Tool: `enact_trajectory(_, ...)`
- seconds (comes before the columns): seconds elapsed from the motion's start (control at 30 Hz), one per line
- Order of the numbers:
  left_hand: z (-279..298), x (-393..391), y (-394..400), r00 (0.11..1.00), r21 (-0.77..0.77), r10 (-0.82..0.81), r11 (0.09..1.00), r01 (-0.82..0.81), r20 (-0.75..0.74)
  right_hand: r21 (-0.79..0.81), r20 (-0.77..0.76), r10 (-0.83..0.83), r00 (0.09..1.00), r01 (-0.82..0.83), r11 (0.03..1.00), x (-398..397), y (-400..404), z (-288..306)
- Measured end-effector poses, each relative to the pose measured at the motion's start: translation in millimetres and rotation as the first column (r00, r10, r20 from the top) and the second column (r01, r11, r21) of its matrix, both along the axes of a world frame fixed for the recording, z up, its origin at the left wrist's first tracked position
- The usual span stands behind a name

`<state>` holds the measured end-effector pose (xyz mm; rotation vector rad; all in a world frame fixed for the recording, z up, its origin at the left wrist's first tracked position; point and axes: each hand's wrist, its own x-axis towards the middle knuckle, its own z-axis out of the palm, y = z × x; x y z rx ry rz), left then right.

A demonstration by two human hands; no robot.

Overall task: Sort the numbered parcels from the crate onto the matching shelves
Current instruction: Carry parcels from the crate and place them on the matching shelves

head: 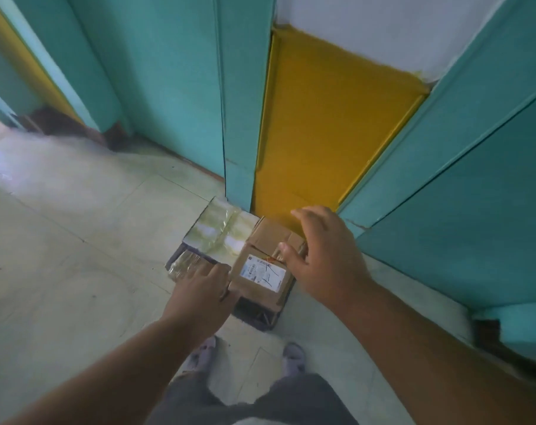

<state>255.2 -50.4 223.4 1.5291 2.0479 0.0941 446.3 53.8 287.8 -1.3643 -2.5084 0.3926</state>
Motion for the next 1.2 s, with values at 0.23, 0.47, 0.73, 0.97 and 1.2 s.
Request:
enact_trajectory(0.23, -117.6, -41.5, 39.2, 0.967, -0.257, 0.19, 0.956, -0.143, 0.169, -0.149, 0.139, -0.143, 0.98, 0.163, 0.975, -24.6, 8.8, -102.4)
enact_trajectory(0.47, -261.4, -11.3, 70.1, 0.577, -0.496, 0.718, 0.691, -0.526, 0.389, -0.316, 0.294, -0.164, 0.942, 0.257, 0.913, -20.2, 37.7, -248.6)
enact_trajectory(0.73, -334.1, 16.2, 79.7, 0.137, -0.562, 0.835, 0.47, -0.68, 0.533, -0.414, 0.419, -0.167, 0.892, 0.352, 0.839, -15.6, 56.4, -347.0)
enact_trajectory(0.97, -279.6, 4.6, 59.6, -0.165, -0.62, 0.732, 0.409, -0.669, 0.661, -0.403, 0.298, -0.269, 0.916, 0.376, 0.835, -16.5, 33.6, -307.6)
enact_trajectory(1.2, -104.6, -26.6, 29.5, -0.044, -0.511, 0.568, 0.701, -0.498, 0.822, -0.802, 0.005, -0.194, 0.981, 0.12, 0.585, 3.1, 11.6, -110.3)
